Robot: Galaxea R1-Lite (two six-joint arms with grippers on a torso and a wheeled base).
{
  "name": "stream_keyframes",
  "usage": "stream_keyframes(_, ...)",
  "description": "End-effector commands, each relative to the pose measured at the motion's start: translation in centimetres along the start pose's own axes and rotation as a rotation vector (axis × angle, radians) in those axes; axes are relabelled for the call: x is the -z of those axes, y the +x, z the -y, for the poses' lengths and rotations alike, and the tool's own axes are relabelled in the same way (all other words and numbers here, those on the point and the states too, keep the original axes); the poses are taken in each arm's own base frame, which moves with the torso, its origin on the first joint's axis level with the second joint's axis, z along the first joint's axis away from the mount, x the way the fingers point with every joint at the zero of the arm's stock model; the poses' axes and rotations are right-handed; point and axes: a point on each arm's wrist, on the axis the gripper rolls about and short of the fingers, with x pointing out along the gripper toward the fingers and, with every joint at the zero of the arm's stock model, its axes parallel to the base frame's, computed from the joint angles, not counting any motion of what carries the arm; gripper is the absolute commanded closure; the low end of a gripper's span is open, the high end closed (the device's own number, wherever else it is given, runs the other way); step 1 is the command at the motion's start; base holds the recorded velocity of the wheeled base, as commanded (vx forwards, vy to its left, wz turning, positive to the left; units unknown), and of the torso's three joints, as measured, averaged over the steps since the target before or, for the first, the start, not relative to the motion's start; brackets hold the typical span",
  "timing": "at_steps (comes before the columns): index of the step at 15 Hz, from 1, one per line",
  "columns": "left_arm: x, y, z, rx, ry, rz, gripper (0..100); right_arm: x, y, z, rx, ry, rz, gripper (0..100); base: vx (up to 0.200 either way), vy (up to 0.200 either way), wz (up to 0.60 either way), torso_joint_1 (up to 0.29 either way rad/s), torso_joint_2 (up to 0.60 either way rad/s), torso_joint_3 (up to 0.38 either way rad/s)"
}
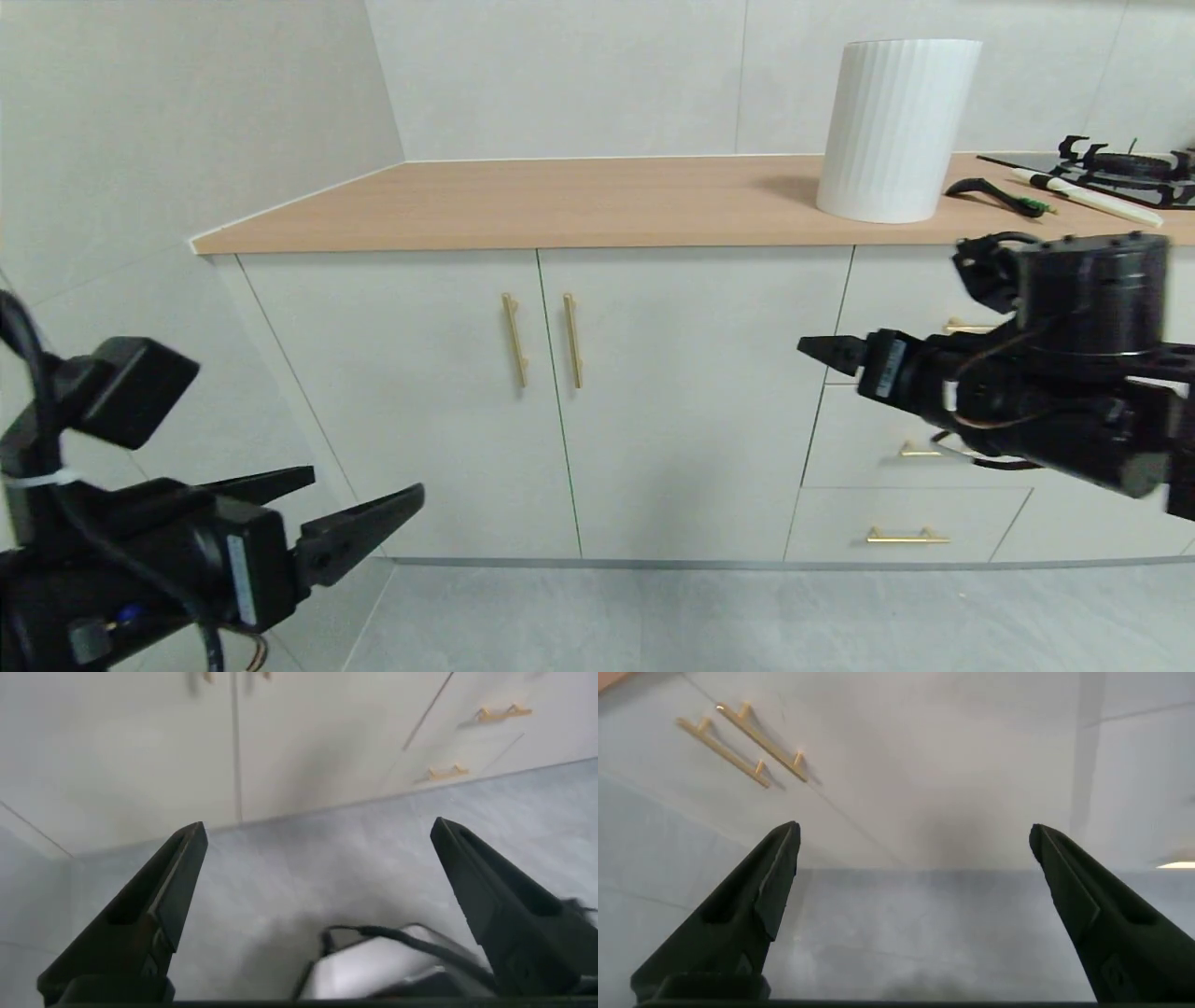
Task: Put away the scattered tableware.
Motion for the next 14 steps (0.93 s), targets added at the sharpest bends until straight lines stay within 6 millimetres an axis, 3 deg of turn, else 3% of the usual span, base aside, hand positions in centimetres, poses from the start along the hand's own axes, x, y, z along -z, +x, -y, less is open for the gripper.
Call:
stream_keyframes(1, 2.8, -5.6, -1.7, -0.021, 0.062, 0.146, 0, 0.2, -12.9, 4.6, 0.027, -0.134, 0.214, 0, 0.000, 0.000, 0.00, 0.000, 0.00, 0.000)
stream_keyframes(3, 5.0, -8.5, -2.6, -0.046, 0.079, 0.254, 0, 1.4, -18.3, 6.7, 0.077, -0.202, 0.358, 0, 0.000, 0.000, 0.00, 0.000, 0.00, 0.000)
stream_keyframes(5, 6.7, -10.7, -3.0, -0.078, 0.098, 0.352, 0, 2.6, -21.8, 7.7, 0.123, -0.247, 0.445, 0, 0.000, 0.000, 0.00, 0.000, 0.00, 0.000)
stream_keyframes(7, 9.2, -13.3, -3.4, -0.157, 0.122, 0.433, 0, 5.5, -26.6, 8.9, 0.155, -0.314, 0.509, 0, 0.000, 0.000, 0.00, 0.000, 0.00, 0.000)
stream_keyframes(9, 11.3, -14.8, -3.2, -0.234, 0.144, 0.470, 0, 8.4, -29.5, 10.0, 0.217, -0.371, 0.550, 0, 0.000, 0.000, 0.00, 0.000, 0.00, 0.000)
stream_keyframes(12, 11.9, -14.9, -3.1, -0.304, 0.146, 0.469, 0, 9.1, -29.8, 10.4, 0.406, -0.343, 0.573, 0, 0.000, 0.000, 0.00, 0.000, 0.00, 0.000)
stream_keyframes(14, 12.6, -14.2, -3.1, -0.390, 0.132, 0.446, 0, 10.8, -28.4, 10.8, 0.555, -0.345, 0.525, 0, 0.000, 0.000, 0.00, 0.000, 0.00, 0.000)
